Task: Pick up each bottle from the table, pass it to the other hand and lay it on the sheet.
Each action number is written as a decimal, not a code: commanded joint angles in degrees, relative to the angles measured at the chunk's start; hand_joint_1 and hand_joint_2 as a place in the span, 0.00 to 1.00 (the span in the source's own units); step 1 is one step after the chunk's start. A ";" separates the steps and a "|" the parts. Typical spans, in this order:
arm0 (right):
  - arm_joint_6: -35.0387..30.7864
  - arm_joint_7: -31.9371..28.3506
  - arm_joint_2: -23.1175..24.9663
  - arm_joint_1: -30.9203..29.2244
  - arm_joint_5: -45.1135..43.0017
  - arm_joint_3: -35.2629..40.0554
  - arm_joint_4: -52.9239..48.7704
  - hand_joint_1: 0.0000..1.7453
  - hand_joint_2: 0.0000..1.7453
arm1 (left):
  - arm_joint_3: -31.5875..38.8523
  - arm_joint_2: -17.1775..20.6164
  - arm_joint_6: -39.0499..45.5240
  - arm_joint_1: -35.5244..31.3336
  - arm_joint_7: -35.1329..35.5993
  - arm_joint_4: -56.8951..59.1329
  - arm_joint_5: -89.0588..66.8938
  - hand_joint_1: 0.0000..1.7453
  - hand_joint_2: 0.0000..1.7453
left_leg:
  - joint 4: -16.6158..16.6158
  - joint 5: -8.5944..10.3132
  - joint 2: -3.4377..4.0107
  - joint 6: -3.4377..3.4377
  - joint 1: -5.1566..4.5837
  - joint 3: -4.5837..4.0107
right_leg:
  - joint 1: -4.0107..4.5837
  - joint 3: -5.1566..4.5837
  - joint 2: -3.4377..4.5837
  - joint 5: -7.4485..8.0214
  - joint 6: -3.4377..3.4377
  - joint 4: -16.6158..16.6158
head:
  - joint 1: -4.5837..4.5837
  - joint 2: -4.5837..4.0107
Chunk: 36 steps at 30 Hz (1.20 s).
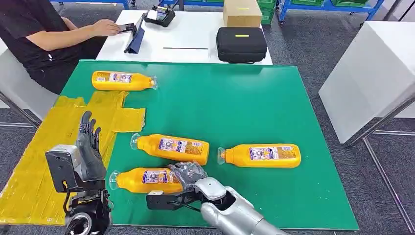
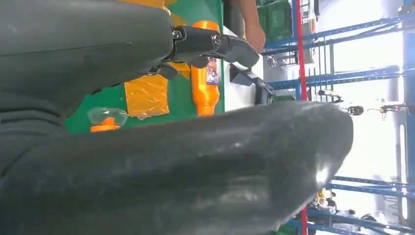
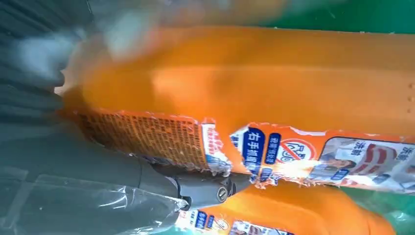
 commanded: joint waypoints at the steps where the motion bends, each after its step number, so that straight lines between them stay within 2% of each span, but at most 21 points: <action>1: 2.62 0.01 -0.38 2.05 0.20 4.23 8.96 1.00 1.00 | 0.02 -0.40 1.47 -1.53 -0.21 3.01 1.52 0.00 0.00 | -0.13 0.03 -0.29 0.04 0.07 0.15 | 0.12 0.26 -0.27 -0.02 -0.36 -0.16 | 0.00 0.00; 3: 0.68 -0.95 -0.79 2.66 -2.32 1.18 5.92 1.00 1.00 | 0.58 -0.49 1.13 -0.93 0.42 2.45 3.16 0.00 0.00 | -0.12 0.00 -0.27 0.04 0.06 0.26 | 0.11 0.37 -0.23 0.02 -0.40 -0.15 | 0.02 0.00; 7: -1.97 -3.27 -3.73 8.38 -19.64 -13.68 -12.95 1.00 1.00 | 3.61 -0.97 0.35 1.56 0.42 -0.21 6.86 0.00 0.00 | -0.08 -0.02 -0.32 0.04 0.07 0.20 | 0.12 0.35 -0.28 0.02 -0.40 -0.11 | 0.00 0.00; 8: -2.64 -3.11 -4.52 10.01 -23.25 -16.37 -18.60 1.00 1.00 | 4.70 -1.18 0.56 2.43 0.24 -1.21 7.06 0.00 1.00 | -0.02 -0.03 -0.19 0.03 0.05 0.18 | 0.07 0.29 -0.15 0.04 -0.24 -0.05 | -0.02 0.00; 9: -3.50 -3.51 -5.52 12.34 -28.39 -19.69 -26.28 1.00 1.00 | 6.84 -1.89 1.80 3.76 0.15 -2.92 6.58 0.00 1.00 | -0.02 -0.03 -0.34 0.05 0.06 0.10 | 0.11 0.25 -0.30 -0.01 -0.40 -0.05 | 0.00 0.00; 11: -3.86 -2.63 -7.97 16.42 -35.00 -22.66 -38.61 1.00 1.00 | 10.72 -2.97 3.20 5.94 -0.11 -6.24 6.00 0.00 1.00 | 0.04 -0.06 -0.21 0.04 0.05 0.01 | 0.08 0.18 -0.14 -0.01 -0.21 0.01 | 0.00 0.00; 12: -5.58 -4.02 -8.86 18.86 -37.37 -24.01 -43.28 1.00 1.00 | 12.37 -3.42 3.79 6.75 -0.47 -7.41 6.04 0.00 1.00 | 0.12 -0.12 -0.31 0.07 0.05 -0.10 | 0.10 0.11 -0.24 -0.08 -0.33 0.09 | 0.02 0.00; 14: -6.08 -3.92 -10.54 21.14 -38.81 -24.14 -47.21 1.00 1.00 | 13.76 -3.57 3.13 7.69 -0.92 -8.54 6.85 0.00 1.00 | 0.14 -0.08 -0.30 0.15 0.02 -0.44 | 0.07 0.38 -0.20 0.00 -0.25 0.12 | 0.04 0.00; 15: -8.23 -4.69 -11.04 23.34 -39.58 -24.71 -49.93 1.00 1.00 | 14.97 -4.22 3.47 8.16 -1.05 -9.07 6.90 0.00 1.00 | 0.12 0.18 -0.31 0.23 0.00 -0.82 | 0.04 0.09 -0.20 0.23 -0.04 0.11 | 0.00 0.00; 18: -11.06 -7.32 -11.96 26.75 -40.14 -24.89 -54.11 1.00 1.00 | 15.45 -4.44 2.03 9.02 -1.26 -9.58 8.55 0.00 1.00 | 0.14 0.06 -0.49 0.26 0.02 -0.76 | 0.07 0.23 -0.40 0.08 -0.11 0.08 | 0.00 0.00; 20: -12.17 -8.20 -12.01 27.35 -40.09 -24.59 -55.29 1.00 1.00 | 15.19 -4.59 1.26 9.41 -1.15 -9.69 9.42 0.00 1.00 | 0.17 0.07 -0.51 0.26 -0.01 -0.84 | 0.05 0.14 -0.43 0.08 -0.13 0.12 | 0.02 0.00; 22: -13.73 -9.45 -11.77 27.39 -40.22 -23.68 -55.87 1.00 1.00 | 12.82 -3.91 -4.94 9.91 1.46 -9.64 18.40 0.00 1.00 | 0.15 0.04 -0.47 0.24 -0.02 -0.86 | 0.04 0.07 -0.32 0.09 -0.16 0.12 | 0.00 0.00; 23: -13.88 -9.57 -11.65 27.34 -40.20 -23.45 -55.70 1.00 1.00 | 12.60 -3.86 -4.91 10.04 1.34 -9.38 18.53 0.00 1.00 | 0.08 0.13 -0.42 0.20 -0.04 -0.96 | 0.01 -0.07 -0.26 0.20 -0.03 0.06 | 0.00 0.00; 24: -15.13 -10.17 -11.73 26.51 -38.20 -22.12 -54.28 1.00 1.00 | 9.47 -2.10 -13.71 10.99 4.47 -9.27 32.12 0.00 1.00 | 0.11 0.06 -0.42 0.20 -0.02 -0.87 | 0.04 0.00 -0.26 0.14 -0.17 0.09 | 0.02 0.00; 25: -15.26 -11.20 -11.33 25.20 -37.60 -21.11 -52.09 1.00 1.00 | 6.94 -0.34 -18.95 11.73 5.45 -8.95 40.78 0.00 1.00 | 0.06 0.11 -0.34 0.19 -0.04 -0.92 | 0.01 -0.06 -0.18 0.21 -0.04 0.03 | 0.00 0.00; 26: -15.60 -11.70 -11.00 24.63 -37.48 -20.75 -50.91 1.00 1.00 | 5.87 0.14 -18.61 12.09 4.37 -8.77 41.24 0.00 1.00 | 0.08 0.06 -0.37 0.19 -0.01 -0.83 | 0.06 0.02 -0.21 0.15 -0.19 0.06 | 0.00 0.00; 28: -15.77 -12.41 -9.54 21.35 -36.85 -19.48 -46.21 1.00 1.00 | 0.00 4.23 -27.04 11.14 4.98 -7.66 50.61 0.00 1.00 | 0.01 0.14 -0.27 0.19 -0.02 -0.87 | 0.03 -0.06 -0.12 0.24 -0.06 -0.01 | 0.00 0.00; 31: -16.19 -12.10 -7.52 18.21 -35.38 -18.57 -41.94 1.00 1.00 | -3.27 5.62 -29.09 9.63 4.70 -7.06 52.18 0.00 1.00 | 0.01 0.15 -0.15 0.21 -0.01 -0.79 | 0.06 -0.04 -0.01 0.26 -0.22 0.02 | 0.00 0.00; 35: -16.26 -11.99 -7.04 17.70 -35.15 -18.35 -41.35 1.00 1.00 | -3.65 5.59 -29.12 9.32 4.60 -7.14 52.21 0.00 1.00 | -0.02 0.27 -0.29 0.23 -0.01 -0.94 | 0.03 -0.10 -0.15 0.33 -0.02 -0.02 | 0.00 0.00; 36: -16.24 -12.00 -7.16 17.84 -35.19 -18.41 -41.46 1.00 1.00 | -3.51 5.80 -29.11 9.27 4.57 -7.25 52.25 0.00 1.00 | -0.02 0.24 -0.31 0.23 0.01 -0.84 | 0.08 -0.01 -0.17 0.28 -0.18 -0.01 | 0.00 0.00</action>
